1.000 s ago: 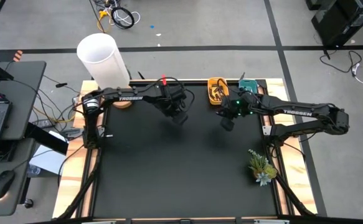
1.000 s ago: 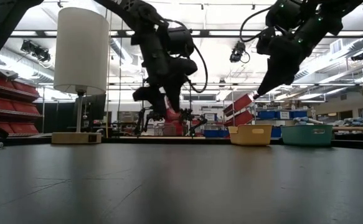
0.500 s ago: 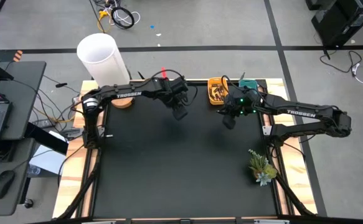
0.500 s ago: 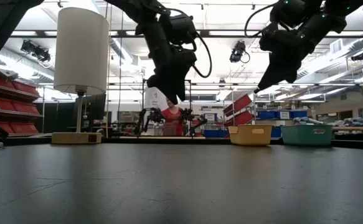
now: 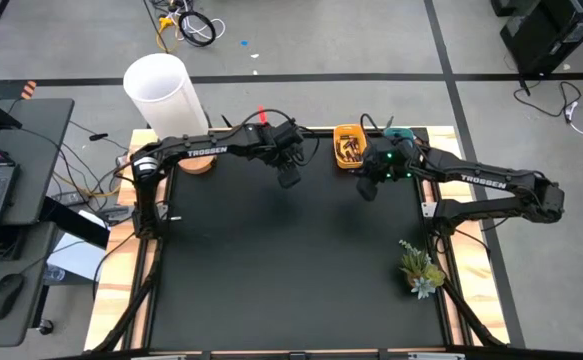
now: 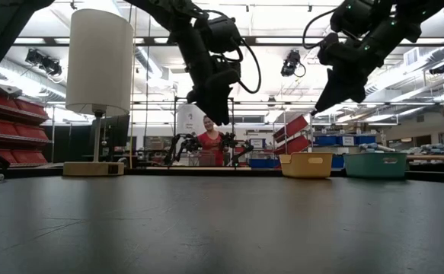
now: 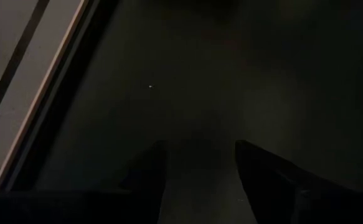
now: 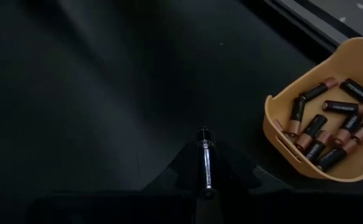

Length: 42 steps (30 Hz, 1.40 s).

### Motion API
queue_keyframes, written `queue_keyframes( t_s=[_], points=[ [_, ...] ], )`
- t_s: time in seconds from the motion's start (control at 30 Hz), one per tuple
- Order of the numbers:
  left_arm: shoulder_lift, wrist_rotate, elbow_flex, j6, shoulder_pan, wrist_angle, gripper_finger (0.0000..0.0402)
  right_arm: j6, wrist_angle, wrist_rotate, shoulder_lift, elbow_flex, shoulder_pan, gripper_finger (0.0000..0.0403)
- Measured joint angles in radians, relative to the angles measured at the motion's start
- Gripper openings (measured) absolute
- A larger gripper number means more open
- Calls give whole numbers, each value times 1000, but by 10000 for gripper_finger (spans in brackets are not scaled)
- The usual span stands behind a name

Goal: Sort batteries
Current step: Put the top silver battery into the blue bin

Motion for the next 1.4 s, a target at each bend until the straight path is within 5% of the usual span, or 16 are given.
queue_keyframes(
  t_s=[1.4],
  points=[
    [0,48,-2,-365,-10,21,202,-145,-26,-107,0,0,-114,42]
  ],
)
